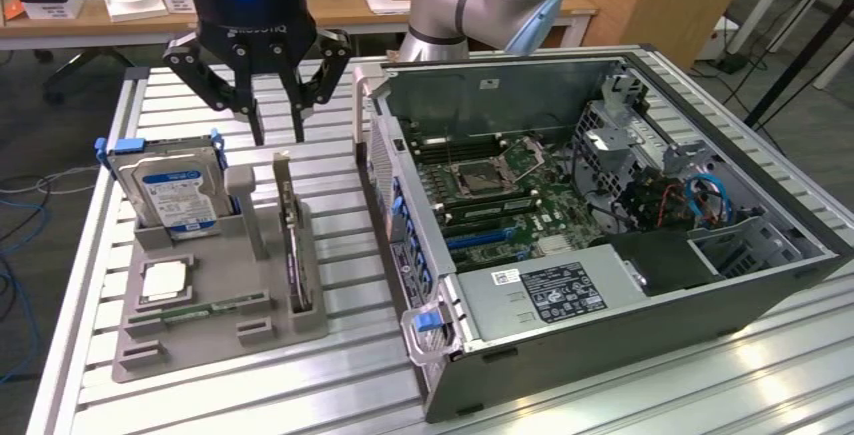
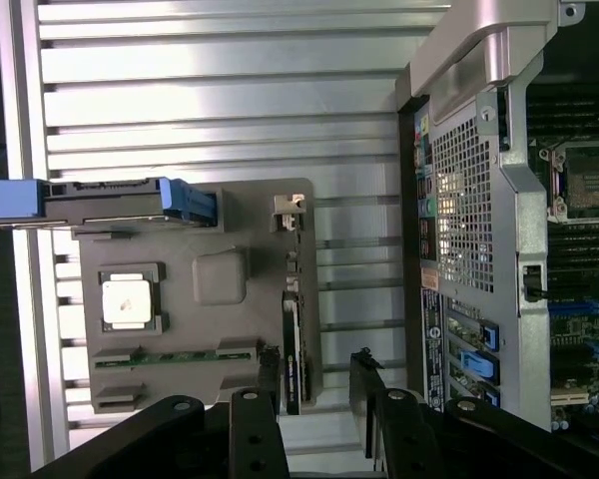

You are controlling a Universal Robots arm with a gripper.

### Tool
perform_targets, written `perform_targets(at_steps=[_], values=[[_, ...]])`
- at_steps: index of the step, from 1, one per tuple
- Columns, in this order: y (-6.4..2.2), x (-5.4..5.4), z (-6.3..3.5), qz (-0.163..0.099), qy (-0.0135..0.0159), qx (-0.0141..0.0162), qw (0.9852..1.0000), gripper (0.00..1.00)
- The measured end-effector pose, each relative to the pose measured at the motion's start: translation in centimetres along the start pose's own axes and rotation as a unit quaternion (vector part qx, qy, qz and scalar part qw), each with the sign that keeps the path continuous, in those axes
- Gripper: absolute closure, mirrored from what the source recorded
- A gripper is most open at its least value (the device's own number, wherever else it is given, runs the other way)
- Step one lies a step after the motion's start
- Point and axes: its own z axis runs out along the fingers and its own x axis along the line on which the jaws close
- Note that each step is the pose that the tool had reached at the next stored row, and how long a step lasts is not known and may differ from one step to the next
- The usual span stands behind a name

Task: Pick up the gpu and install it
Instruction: 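Pick up the gpu and move the gpu toward the slot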

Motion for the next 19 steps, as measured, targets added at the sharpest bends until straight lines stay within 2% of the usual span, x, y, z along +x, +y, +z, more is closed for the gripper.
perform_targets(at_steps=[19], values=[[-0.02, 0.01, 0.42, 0.0, 0.0, 0.0, 1.0, 0.58]])
